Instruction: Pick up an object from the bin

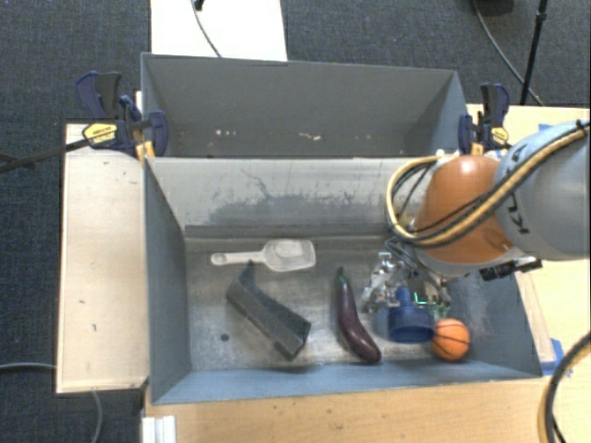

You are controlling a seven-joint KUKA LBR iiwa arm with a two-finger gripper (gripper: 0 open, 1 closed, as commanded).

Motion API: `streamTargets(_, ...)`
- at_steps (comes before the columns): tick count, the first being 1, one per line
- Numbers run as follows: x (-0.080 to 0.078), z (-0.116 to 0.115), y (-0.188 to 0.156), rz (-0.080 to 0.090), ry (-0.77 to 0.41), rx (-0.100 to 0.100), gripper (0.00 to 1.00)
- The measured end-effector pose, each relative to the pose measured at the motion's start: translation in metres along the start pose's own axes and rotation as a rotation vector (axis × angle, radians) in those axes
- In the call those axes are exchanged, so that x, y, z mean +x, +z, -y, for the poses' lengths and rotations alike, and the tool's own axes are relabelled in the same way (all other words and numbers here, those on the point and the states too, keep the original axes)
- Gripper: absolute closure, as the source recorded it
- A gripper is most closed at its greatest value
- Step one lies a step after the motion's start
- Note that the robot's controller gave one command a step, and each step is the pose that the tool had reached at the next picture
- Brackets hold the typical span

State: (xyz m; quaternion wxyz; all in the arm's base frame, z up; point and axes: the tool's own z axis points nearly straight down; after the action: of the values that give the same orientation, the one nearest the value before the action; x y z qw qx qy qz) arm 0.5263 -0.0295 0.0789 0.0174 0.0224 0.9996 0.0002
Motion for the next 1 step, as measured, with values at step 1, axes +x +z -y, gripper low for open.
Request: streamTargets(1, 0.0170, 0.0212, -0.0313, -0.037, -0.075, -0.003, 0.00)
